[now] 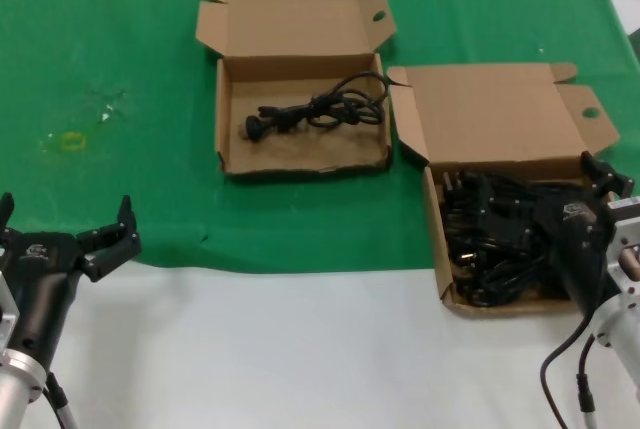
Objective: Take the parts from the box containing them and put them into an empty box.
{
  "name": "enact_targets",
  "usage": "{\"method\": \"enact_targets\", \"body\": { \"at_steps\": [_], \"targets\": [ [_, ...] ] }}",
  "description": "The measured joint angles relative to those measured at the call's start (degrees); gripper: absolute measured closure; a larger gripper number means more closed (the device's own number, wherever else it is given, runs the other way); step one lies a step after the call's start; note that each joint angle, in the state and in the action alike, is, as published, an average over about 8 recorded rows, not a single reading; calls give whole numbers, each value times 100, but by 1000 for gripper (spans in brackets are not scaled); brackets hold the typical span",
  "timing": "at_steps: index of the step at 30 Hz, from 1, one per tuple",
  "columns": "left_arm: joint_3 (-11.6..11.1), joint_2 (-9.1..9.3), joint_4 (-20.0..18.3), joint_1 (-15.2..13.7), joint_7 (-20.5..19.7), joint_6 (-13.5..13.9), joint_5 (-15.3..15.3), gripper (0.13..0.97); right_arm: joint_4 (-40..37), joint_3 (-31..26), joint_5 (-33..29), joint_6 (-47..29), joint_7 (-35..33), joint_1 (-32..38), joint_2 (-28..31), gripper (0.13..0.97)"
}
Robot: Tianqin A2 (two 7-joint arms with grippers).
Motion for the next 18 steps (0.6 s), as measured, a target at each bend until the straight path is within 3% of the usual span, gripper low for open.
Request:
{"method": "enact_targets", "body": {
  "at_steps": [18],
  "targets": [
    [0,0,0,0,1,0,0,132,0,0,0,0,0,0,0,129]
  ]
}}
